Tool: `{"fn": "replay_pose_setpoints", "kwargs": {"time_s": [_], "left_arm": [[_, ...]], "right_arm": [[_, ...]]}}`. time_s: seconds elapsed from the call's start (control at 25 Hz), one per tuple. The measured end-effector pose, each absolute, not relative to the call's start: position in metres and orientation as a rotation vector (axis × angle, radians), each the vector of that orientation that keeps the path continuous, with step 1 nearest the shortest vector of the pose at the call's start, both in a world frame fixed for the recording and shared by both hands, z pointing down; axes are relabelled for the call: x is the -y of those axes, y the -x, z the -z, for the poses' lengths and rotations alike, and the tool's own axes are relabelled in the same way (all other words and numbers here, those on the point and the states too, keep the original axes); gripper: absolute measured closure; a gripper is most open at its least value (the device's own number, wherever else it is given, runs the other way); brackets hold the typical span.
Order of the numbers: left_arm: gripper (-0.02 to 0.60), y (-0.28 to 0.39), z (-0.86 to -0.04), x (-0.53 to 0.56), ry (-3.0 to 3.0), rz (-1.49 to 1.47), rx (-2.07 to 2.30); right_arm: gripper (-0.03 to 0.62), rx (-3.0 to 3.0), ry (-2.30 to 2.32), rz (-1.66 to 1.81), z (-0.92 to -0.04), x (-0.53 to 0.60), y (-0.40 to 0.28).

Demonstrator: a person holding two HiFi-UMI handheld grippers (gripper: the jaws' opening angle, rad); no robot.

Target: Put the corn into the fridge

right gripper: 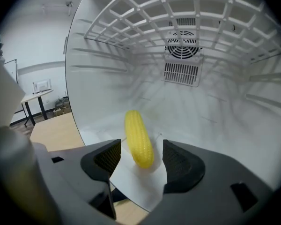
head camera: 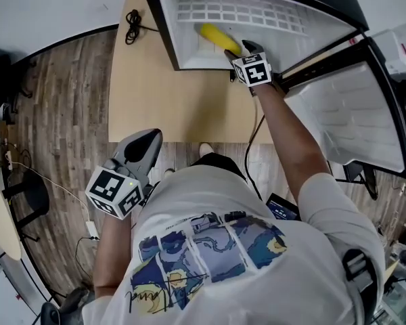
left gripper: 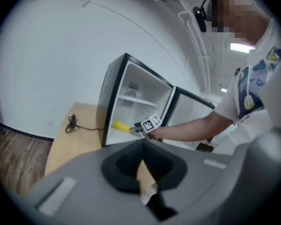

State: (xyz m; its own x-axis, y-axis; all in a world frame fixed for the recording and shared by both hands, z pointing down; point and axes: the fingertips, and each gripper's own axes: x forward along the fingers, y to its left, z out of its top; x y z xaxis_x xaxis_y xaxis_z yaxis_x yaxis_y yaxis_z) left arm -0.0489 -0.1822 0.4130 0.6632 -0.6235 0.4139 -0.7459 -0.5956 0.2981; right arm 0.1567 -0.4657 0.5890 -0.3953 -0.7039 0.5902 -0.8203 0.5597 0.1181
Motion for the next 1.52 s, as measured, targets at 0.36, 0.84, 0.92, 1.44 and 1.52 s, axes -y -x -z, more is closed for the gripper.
{"fn": "replay_pose_setpoints", "kwargs": {"time_s": [0.36, 0.84, 0.92, 1.44, 1.52], "left_arm": [[0.572, 0.069, -0.411, 0.154, -2.506, -0.348, 0.995], [0.572, 0.120, -0.421, 0.104, -2.549, -0.353, 0.944], [0.572, 0.129, -0.423, 0.094, -2.550, -0.348, 0.942], [0.572, 0.182, -0.454, 0.016, -2.554, -0.418, 0.823], [0.572, 0.180, -0.456, 0.009, -2.561, -0.418, 0.793]], "right_arm": [[0.344, 2.194, -1.348, -0.285, -0.557, 0.391, -0.171], [0.576, 2.251, -1.519, -0.475, -0.515, 0.216, -0.142], [0.580, 2.270, -1.495, -0.477, -0.509, 0.185, -0.129], [0.582, 2.393, -1.348, -0.484, -0.475, 0.035, -0.023], [0.583, 2.417, -1.311, -0.465, -0.468, 0.024, -0.008]]}}
